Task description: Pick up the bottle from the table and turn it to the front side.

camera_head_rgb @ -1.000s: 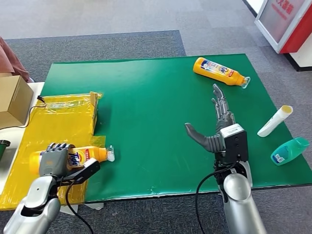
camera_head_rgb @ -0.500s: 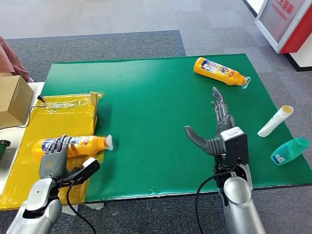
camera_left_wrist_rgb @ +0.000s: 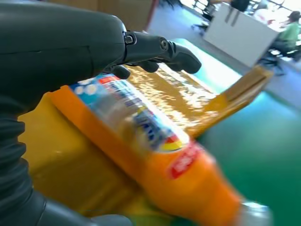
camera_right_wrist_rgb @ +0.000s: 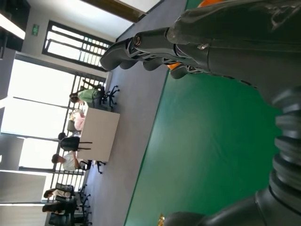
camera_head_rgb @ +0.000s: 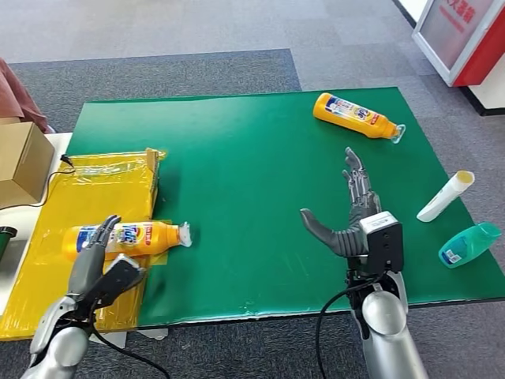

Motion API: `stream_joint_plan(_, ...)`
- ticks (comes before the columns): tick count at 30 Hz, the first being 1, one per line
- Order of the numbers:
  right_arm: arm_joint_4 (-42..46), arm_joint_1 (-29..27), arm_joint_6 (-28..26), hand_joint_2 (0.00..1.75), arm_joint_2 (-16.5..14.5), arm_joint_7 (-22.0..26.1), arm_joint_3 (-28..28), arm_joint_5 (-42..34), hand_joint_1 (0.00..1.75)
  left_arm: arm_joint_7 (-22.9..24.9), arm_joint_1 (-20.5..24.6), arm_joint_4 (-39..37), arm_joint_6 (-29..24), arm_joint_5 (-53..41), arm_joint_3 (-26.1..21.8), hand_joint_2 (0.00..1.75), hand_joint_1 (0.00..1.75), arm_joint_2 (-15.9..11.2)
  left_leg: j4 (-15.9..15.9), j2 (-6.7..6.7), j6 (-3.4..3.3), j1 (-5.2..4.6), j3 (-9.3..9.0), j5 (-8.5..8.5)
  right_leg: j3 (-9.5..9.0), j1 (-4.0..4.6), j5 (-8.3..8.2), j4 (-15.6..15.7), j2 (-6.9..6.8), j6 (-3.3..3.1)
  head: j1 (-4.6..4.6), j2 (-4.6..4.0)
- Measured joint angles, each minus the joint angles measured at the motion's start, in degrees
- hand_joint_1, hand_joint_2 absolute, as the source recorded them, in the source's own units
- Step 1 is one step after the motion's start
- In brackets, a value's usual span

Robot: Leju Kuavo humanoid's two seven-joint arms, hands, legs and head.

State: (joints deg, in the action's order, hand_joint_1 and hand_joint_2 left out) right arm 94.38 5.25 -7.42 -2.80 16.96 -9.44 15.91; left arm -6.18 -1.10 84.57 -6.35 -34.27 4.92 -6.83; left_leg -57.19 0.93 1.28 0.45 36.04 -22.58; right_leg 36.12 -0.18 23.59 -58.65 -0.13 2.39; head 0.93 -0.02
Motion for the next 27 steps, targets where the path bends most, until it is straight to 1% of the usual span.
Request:
stream_joint_plan(3, -0.2, -0.6, -0.9, 1.75, 0.3, 1.2, 0.0, -0.5, 0.00, -8.3, -2.5, 4.1, 3.1, 14.0, -2.1, 1.75, 0.00, 0.1, 0.0, 0.00, 0.02, 0.00, 0.00, -0.02, 0.02, 0.00, 0.02, 0.0, 0.01, -0.01, -0.01, 0.00)
stream_joint_plan(6, -0.3, -1.4, -1.3, 1.75, 0.6, 1.7, 0.1, -0.7, 0.00, -12.4, -5.1, 8.3, 5.8, 22.4, -4.6, 1.75, 0.00, 0.4, 0.0, 0.01, 0.03, 0.00, 0.00, -0.05, 0.03, 0.00, 0.06, 0.0, 0.00, -0.04, -0.01, 0.00)
stream_joint_plan(9, -0.3, -1.7, -1.5, 1.75, 0.9, 1.8, 0.1, -0.7, 0.00, -14.1, -6.9, 11.5, 8.9, 27.7, -6.5, 1.75, 0.00, 0.9, 0.0, 0.00, 0.03, 0.01, 0.01, -0.06, 0.03, 0.00, 0.08, 0.0, 0.00, -0.05, -0.01, 0.00)
stream_joint_plan(12, -0.3, -1.9, -1.8, 1.75, 1.0, 1.9, 0.1, -0.7, 0.00, -15.6, -8.1, 14.0, 13.0, 33.5, -7.6, 1.75, 0.00, 1.4, 0.0, 0.00, 0.03, 0.01, 0.01, -0.06, 0.02, 0.00, 0.07, 0.0, 0.00, -0.05, 0.00, 0.00)
stream_joint_plan(17, -0.4, -1.8, -1.8, 1.75, 1.2, 2.3, 0.1, -0.7, 0.00, -16.9, -9.2, 16.5, 22.6, 47.5, -8.8, 1.75, 0.00, 2.3, 0.0, 0.00, 0.03, 0.01, 0.00, -0.06, -0.01, 0.00, 0.06, 0.0, 0.00, -0.04, 0.01, 0.00)
stream_joint_plan(21, -0.6, -1.5, -1.3, 1.75, 1.4, 2.5, 0.1, -1.1, 0.00, -17.0, -9.7, 17.2, 26.7, 52.5, -9.6, 1.75, 0.00, 2.6, 0.0, 0.00, 0.03, 0.01, 0.00, -0.06, -0.01, 0.00, 0.05, 0.0, 0.00, -0.04, -0.01, 0.00)
stream_joint_plan(23, -0.7, -1.3, 1.7, 1.75, 1.7, 2.3, 0.0, -4.0, 0.00, -16.9, -9.9, 17.2, 30.0, 56.1, -9.8, 1.75, 0.00, 2.7, 0.0, 0.00, 0.03, 0.01, 0.00, -0.06, -0.01, 0.00, 0.05, 0.0, -0.01, -0.04, -0.01, 0.00)
stream_joint_plan(24, -0.9, -1.2, 4.9, 1.75, 2.1, 1.9, 0.0, -7.3, 0.00, -16.8, -10.0, 17.2, 31.6, 57.8, -9.8, 1.75, 0.00, 2.7, 0.0, 0.00, 0.03, 0.01, 0.00, -0.06, -0.02, 0.00, 0.05, 0.0, 0.00, -0.04, -0.01, 0.00)
stream_joint_plan(25, -1.3, -0.9, 9.4, 1.75, 2.6, 1.2, 0.0, -11.8, 0.00, -16.7, -10.1, 17.2, 32.7, 58.9, -10.0, 1.75, 0.00, 2.8, 0.0, 0.00, 0.03, 0.01, 0.00, -0.06, -0.01, 0.00, 0.06, 0.0, 0.00, -0.04, 0.00, 0.00)
stream_joint_plan(26, -2.0, -0.7, 14.3, 1.75, 3.4, 0.4, 0.0, -16.8, 0.00, -16.8, -10.1, 17.1, 32.8, 58.9, -10.3, 1.75, 0.00, 2.9, 0.0, -0.01, 0.02, 0.01, 0.00, -0.06, -0.01, 0.00, 0.06, 0.0, -0.01, -0.04, -0.01, 0.00)
stream_joint_plan(27, -2.3, -0.6, 16.9, 1.75, 3.8, 0.0, 0.0, -19.6, 0.00, -16.9, -10.1, 17.0, 32.8, 58.9, -10.4, 1.75, 0.00, 3.0, 0.0, -0.01, 0.02, 0.01, 0.00, -0.06, -0.01, 0.00, 0.06, 0.0, -0.01, -0.04, 0.00, 0.00)
